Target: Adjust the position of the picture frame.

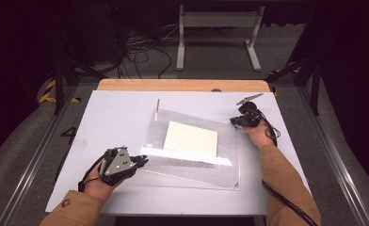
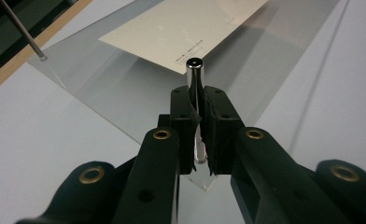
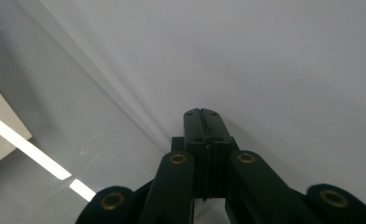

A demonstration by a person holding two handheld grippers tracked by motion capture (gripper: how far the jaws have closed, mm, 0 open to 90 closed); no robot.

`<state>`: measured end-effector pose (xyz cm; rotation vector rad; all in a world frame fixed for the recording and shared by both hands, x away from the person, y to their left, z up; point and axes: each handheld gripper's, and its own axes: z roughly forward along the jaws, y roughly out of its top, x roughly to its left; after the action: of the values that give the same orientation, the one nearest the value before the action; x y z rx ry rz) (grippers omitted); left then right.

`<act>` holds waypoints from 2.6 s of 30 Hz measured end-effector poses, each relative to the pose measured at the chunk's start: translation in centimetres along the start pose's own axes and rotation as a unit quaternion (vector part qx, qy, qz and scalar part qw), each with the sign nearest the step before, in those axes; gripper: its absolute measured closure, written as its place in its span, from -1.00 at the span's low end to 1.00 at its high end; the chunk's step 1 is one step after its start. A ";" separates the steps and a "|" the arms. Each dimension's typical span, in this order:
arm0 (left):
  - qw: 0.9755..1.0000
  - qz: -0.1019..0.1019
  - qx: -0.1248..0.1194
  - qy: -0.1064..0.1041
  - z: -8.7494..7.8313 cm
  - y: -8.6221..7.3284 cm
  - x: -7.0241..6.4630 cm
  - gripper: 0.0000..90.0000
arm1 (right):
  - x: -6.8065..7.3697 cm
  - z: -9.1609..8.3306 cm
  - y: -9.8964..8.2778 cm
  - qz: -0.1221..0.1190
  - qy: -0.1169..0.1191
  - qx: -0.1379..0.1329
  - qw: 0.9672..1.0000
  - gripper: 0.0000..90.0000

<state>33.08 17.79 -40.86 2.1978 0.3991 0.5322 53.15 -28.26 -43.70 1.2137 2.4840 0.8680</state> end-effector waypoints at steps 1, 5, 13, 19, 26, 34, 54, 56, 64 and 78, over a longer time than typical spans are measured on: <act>1.000 -0.006 -0.002 -0.001 0.1 -0.1 0.3 0.85 | -0.1 0.1 0.2 -0.001 0.007 0.005 1.000 0.99; 0.999 -0.039 -0.007 0.003 0.6 -0.6 2.0 0.87 | -0.1 0.3 0.9 -0.014 0.032 0.025 0.999 1.00; 0.997 -0.081 -0.004 0.020 1.7 -1.2 4.8 0.89 | 0.9 -0.4 0.6 -0.038 0.039 0.059 0.997 1.00; 0.996 -0.078 -0.010 0.041 2.3 -0.4 6.7 0.89 | 2.1 -2.2 -1.9 -0.049 0.049 0.063 0.996 1.00; 0.993 -0.106 -0.014 0.048 4.3 0.4 9.3 0.89 | 4.1 -4.1 -4.7 -0.072 0.065 0.068 0.993 1.00; 0.989 -0.144 -0.011 0.043 8.6 2.2 12.9 0.89 | 6.0 -5.8 -7.7 -0.066 0.072 0.043 0.994 1.00; 0.981 -0.189 0.019 0.028 16.2 2.3 15.5 0.88 | 10.5 -9.2 -13.2 -0.031 0.082 0.014 0.996 1.00; 0.979 -0.204 0.013 0.021 16.4 1.9 15.6 0.87 | 10.7 -9.3 -13.4 -0.031 0.078 0.010 0.996 1.00; 0.978 -0.208 -0.003 0.032 13.8 1.3 14.6 0.11 | 10.7 -8.8 -13.2 -0.022 0.054 -0.007 0.998 1.00; 0.980 -0.198 -0.008 -0.013 7.6 -1.2 10.0 -0.03 | 14.8 -7.5 -11.9 -0.079 0.114 0.017 0.990 1.00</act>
<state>45.38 18.10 -43.82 2.0337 0.7927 0.2857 32.93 -25.47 -44.34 0.9586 2.7391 0.9744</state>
